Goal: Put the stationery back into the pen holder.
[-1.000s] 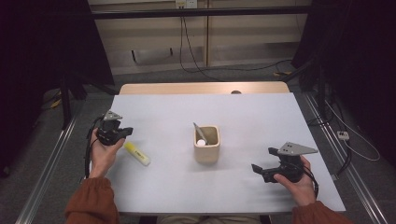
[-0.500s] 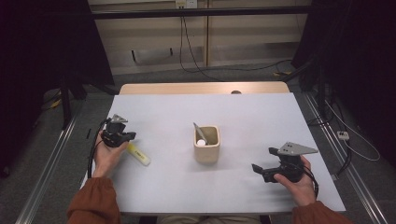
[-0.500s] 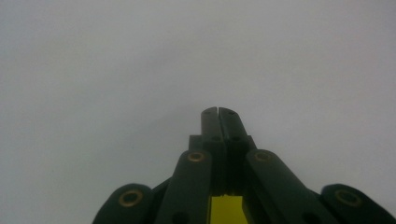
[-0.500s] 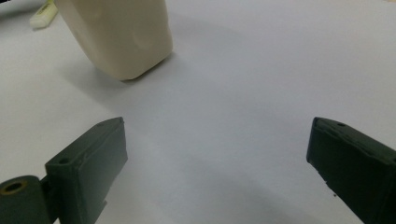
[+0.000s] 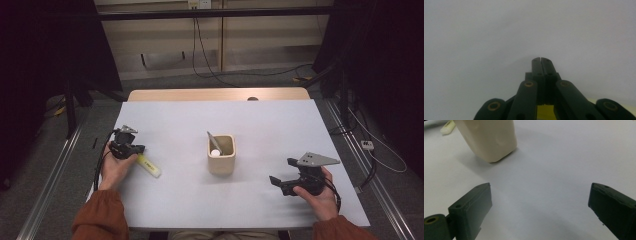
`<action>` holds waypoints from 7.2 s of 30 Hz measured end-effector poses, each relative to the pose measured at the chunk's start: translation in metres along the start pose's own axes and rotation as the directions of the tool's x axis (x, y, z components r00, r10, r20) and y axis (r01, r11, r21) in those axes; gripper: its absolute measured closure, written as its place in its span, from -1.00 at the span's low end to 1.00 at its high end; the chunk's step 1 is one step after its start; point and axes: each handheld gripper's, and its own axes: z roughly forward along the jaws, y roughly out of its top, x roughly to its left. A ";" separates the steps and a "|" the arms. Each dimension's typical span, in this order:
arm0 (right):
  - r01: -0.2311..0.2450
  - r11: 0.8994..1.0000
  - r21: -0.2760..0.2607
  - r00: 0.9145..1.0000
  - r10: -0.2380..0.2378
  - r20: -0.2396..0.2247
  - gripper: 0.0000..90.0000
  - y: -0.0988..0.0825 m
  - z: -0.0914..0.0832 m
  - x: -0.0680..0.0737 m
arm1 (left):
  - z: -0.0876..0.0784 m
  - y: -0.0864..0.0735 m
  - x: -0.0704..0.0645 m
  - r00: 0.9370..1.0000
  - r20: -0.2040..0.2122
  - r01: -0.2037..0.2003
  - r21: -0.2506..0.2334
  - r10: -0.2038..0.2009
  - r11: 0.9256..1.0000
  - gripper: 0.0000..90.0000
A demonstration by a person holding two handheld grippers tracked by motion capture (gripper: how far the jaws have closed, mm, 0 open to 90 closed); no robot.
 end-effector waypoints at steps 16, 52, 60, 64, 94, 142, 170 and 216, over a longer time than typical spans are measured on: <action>-0.004 1.000 0.003 1.000 0.004 0.003 -0.89 0.000 0.002 0.000 | -0.015 -0.009 0.002 0.997 0.071 -0.018 0.088 0.012 0.996 1.00; 0.009 1.000 0.008 1.000 -0.009 -0.003 -0.89 0.000 0.002 0.001 | -0.045 -0.028 -0.007 0.985 0.142 -0.114 0.079 0.102 0.990 0.68; 0.010 1.000 0.007 1.000 -0.010 -0.002 -0.89 0.001 0.002 0.002 | -0.061 -0.025 -0.008 0.980 0.080 -0.179 -0.025 0.180 0.984 -0.05; 0.009 1.000 0.010 1.000 -0.009 -0.002 -0.89 0.001 0.002 0.002 | -0.069 -0.023 -0.008 0.979 0.098 -0.176 -0.063 0.181 0.982 -0.36; 0.020 1.000 0.008 1.000 -0.020 -0.008 -0.89 0.001 0.002 0.003 | -0.051 -0.033 -0.018 0.888 0.256 -0.430 0.167 0.382 0.887 -0.28; 0.018 1.000 0.009 1.000 -0.018 -0.008 -0.89 0.001 0.003 0.002 | -0.052 -0.028 -0.023 0.891 0.349 -0.350 0.117 0.292 0.929 0.49; 0.018 1.000 0.006 1.000 -0.018 -0.019 -0.89 0.003 0.005 0.006 | -0.096 -0.035 -0.069 0.883 0.364 -0.294 -0.063 0.296 0.954 0.49; 0.135 0.991 -0.005 0.991 -0.135 -0.019 -0.79 0.006 0.015 0.043 | -0.046 0.004 -0.180 0.779 0.500 -0.430 -0.011 0.378 0.903 0.49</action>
